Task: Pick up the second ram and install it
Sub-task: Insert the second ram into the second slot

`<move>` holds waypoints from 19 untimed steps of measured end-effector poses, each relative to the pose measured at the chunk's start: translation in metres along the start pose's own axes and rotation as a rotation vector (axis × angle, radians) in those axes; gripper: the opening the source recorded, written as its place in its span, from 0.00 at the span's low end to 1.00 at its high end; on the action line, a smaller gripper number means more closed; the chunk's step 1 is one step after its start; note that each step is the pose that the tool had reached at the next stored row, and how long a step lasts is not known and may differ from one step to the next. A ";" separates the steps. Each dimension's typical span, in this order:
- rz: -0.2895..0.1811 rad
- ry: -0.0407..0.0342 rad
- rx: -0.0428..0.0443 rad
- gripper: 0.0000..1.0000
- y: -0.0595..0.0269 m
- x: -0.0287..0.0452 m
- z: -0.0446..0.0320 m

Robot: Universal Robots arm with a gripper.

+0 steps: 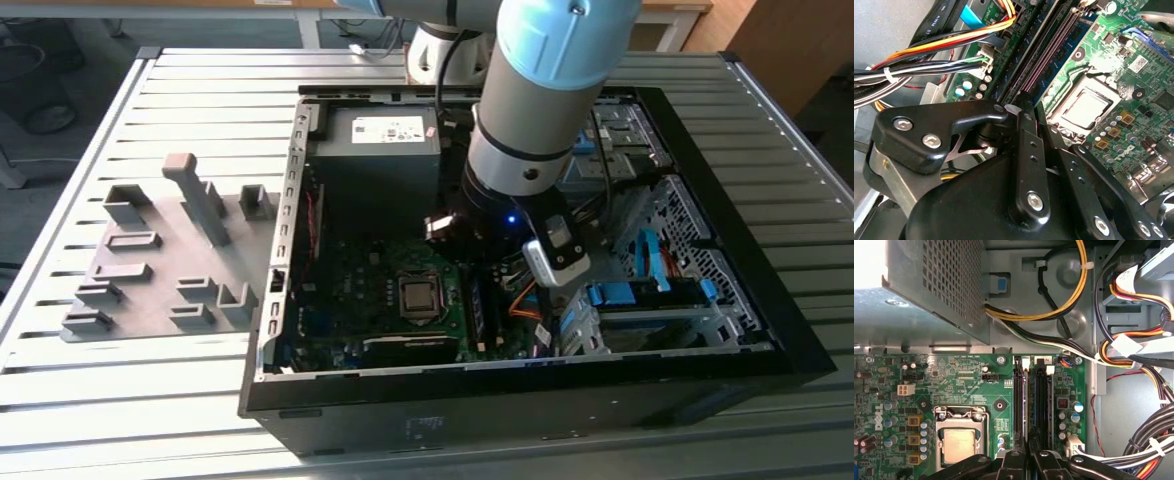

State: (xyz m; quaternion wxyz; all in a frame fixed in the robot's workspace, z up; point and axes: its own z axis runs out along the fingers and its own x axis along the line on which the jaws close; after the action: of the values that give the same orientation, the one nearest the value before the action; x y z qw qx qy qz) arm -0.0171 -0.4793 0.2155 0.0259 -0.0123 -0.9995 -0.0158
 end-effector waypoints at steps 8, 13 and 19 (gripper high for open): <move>0.006 -0.0002 -0.0005 0.14 -0.0006 -0.0003 0.0006; 0.009 -0.0003 -0.0006 0.14 -0.0007 -0.0005 0.0021; 0.009 -0.0003 -0.0006 0.14 -0.0008 -0.0006 0.0048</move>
State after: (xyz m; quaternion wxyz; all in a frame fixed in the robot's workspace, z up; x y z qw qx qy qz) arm -0.0167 -0.4800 0.2106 0.0258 -0.0166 -0.9994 -0.0160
